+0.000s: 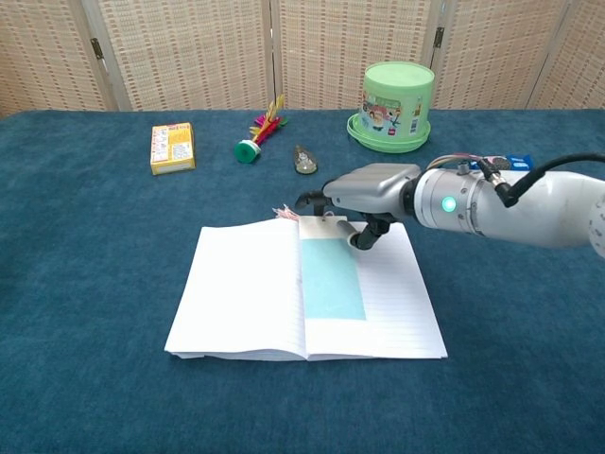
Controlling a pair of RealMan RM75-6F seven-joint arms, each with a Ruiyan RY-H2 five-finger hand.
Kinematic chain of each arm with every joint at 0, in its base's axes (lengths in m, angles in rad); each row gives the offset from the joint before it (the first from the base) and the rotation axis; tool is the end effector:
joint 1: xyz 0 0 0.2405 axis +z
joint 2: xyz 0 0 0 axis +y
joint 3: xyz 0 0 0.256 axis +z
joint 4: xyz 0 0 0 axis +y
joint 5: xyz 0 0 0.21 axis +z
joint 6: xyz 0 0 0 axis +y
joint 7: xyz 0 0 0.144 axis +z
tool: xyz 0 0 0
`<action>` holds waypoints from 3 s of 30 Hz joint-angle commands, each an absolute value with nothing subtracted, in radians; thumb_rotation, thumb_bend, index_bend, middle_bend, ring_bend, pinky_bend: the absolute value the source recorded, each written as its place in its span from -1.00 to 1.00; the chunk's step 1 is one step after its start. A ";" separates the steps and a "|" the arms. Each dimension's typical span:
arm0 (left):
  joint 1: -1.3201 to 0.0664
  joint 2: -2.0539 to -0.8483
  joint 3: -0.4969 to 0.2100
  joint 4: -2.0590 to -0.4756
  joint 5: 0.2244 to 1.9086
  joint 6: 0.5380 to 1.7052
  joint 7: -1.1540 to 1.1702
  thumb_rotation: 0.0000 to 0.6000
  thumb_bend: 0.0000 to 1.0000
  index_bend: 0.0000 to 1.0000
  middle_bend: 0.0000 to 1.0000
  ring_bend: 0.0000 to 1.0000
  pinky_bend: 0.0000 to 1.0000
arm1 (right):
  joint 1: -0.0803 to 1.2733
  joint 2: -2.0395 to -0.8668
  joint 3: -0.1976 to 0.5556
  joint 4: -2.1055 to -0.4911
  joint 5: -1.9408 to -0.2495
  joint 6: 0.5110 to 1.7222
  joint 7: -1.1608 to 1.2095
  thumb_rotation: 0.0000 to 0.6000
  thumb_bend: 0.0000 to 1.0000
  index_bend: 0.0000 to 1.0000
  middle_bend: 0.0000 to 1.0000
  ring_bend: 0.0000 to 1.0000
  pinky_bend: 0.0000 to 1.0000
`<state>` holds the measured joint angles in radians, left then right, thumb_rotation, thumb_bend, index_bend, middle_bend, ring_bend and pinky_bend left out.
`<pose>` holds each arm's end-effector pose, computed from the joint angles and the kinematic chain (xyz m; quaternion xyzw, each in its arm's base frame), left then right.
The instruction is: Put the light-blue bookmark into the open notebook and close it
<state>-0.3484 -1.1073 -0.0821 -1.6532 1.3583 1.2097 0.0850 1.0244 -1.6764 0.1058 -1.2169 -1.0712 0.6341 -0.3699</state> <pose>-0.2742 0.2621 0.1338 -0.6637 -0.3908 -0.3555 0.5296 -0.1051 -0.3754 -0.0830 0.8624 -0.2876 0.2558 0.3288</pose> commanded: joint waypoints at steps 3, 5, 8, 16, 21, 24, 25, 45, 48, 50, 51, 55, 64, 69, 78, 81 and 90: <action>-0.349 -1.107 -0.082 -1.651 1.360 1.209 0.084 1.00 -0.46 -0.73 -0.95 -0.92 -0.70 | 1.017 -1.665 0.117 -1.235 -1.079 0.662 -0.361 1.00 0.45 -1.00 -0.64 -1.00 -1.00; -0.350 -1.109 -0.081 -1.647 1.364 1.209 0.081 1.00 -0.46 -0.73 -0.95 -0.92 -0.70 | 1.008 -1.644 0.125 -1.257 -1.089 0.688 -0.353 1.00 0.39 -1.00 -0.67 -1.00 -1.00; -0.352 -1.115 -0.081 -1.637 1.376 1.212 0.075 1.00 -0.46 -0.73 -0.95 -0.92 -0.70 | 0.988 -1.596 0.136 -1.309 -1.103 0.737 -0.352 1.00 0.18 -1.00 -0.73 -1.00 -1.00; -0.372 -1.155 -0.066 -1.558 1.486 1.234 -0.003 1.00 -0.46 -0.65 -0.95 -0.92 -0.70 | 0.836 -1.309 0.088 -1.638 -1.176 0.971 -0.424 1.00 -0.38 -1.00 -0.79 -1.00 -1.00; -0.391 -1.196 -0.051 -1.492 1.573 1.262 -0.045 1.00 -0.46 -0.61 -0.95 -0.92 -0.70 | 0.694 -1.139 0.010 -1.806 -1.282 1.154 -0.445 1.00 -0.53 -1.00 -0.79 -1.00 -1.00; -0.409 -1.228 -0.039 -1.440 1.638 1.282 -0.074 1.00 -0.46 -0.58 -0.91 -0.91 -0.70 | 0.597 -1.071 -0.036 -1.847 -1.357 1.267 -0.418 1.00 -0.55 -1.00 -0.79 -1.00 -1.00; -0.415 -1.237 -0.035 -1.424 1.657 1.288 -0.082 1.00 -0.46 -0.58 -0.90 -0.90 -0.70 | 0.570 -1.055 -0.050 -1.853 -1.377 1.298 -0.409 1.00 -0.55 -1.00 -0.79 -1.00 -1.00; -0.536 -1.387 0.066 -1.240 1.865 1.246 -0.024 1.00 -0.46 -0.58 -0.85 -0.87 -0.70 | 0.229 -1.056 -0.126 -1.800 -1.499 1.550 -0.289 1.00 -0.55 -1.00 -0.79 -1.00 -1.00; -0.544 -1.417 0.082 -1.218 1.872 1.234 -0.032 1.00 -0.47 -0.61 -0.85 -0.87 -0.70 | 0.223 -1.056 -0.113 -1.799 -1.508 1.544 -0.289 1.00 -0.55 -1.00 -0.79 -1.00 -1.00; -0.547 -1.438 0.088 -1.201 1.878 1.235 -0.022 1.00 -0.51 -0.63 -0.85 -0.87 -0.70 | 0.220 -1.054 -0.105 -1.801 -1.513 1.541 -0.290 1.00 -0.55 -1.00 -0.80 -1.00 -1.00; -0.549 -1.451 0.091 -1.190 1.881 1.236 -0.018 1.00 -0.53 -0.64 -0.85 -0.87 -0.70 | 0.218 -1.052 -0.101 -1.803 -1.516 1.538 -0.291 1.00 -0.55 -1.00 -0.80 -1.00 -1.00; -0.554 -1.491 0.102 -1.160 1.890 1.240 -0.010 1.00 -0.59 -0.71 -0.85 -0.87 -0.70 | 0.209 -1.046 -0.089 -1.810 -1.524 1.532 -0.295 1.00 -0.55 -1.00 -0.80 -1.00 -1.00; -0.575 -1.590 0.118 -1.067 1.911 1.248 0.004 1.00 -0.59 -0.76 -0.85 -0.87 -0.70 | 0.186 -1.043 -0.065 -1.813 -1.539 1.525 -0.289 1.00 -0.56 -1.00 -0.80 -1.00 -1.00; -0.586 -1.635 0.120 -1.015 1.907 1.248 0.003 1.00 -0.59 -0.76 -0.85 -0.87 -0.70 | 0.174 -1.039 -0.055 -1.814 -1.544 1.523 -0.286 1.00 -0.56 -1.00 -0.80 -1.00 -1.00; -0.612 -1.691 0.112 -0.958 1.889 1.253 -0.025 1.00 -0.60 -0.76 -0.85 -0.87 -0.70 | 0.153 -1.036 -0.036 -1.811 -1.546 1.521 -0.278 1.00 -0.56 -1.00 -0.80 -1.00 -1.00; -0.622 -1.706 0.112 -0.949 1.888 1.255 -0.028 1.00 -0.60 -0.76 -0.85 -0.87 -0.70 | 0.148 -1.035 -0.031 -1.811 -1.546 1.519 -0.274 1.00 -0.57 -1.00 -0.80 -1.00 -1.00; -0.650 -1.749 0.112 -0.924 1.877 1.246 -0.051 1.00 -0.59 -0.75 -0.85 -0.87 -0.70 | 0.131 -1.035 -0.017 -1.805 -1.542 1.515 -0.261 1.00 -0.58 -1.00 -0.80 -1.00 -1.00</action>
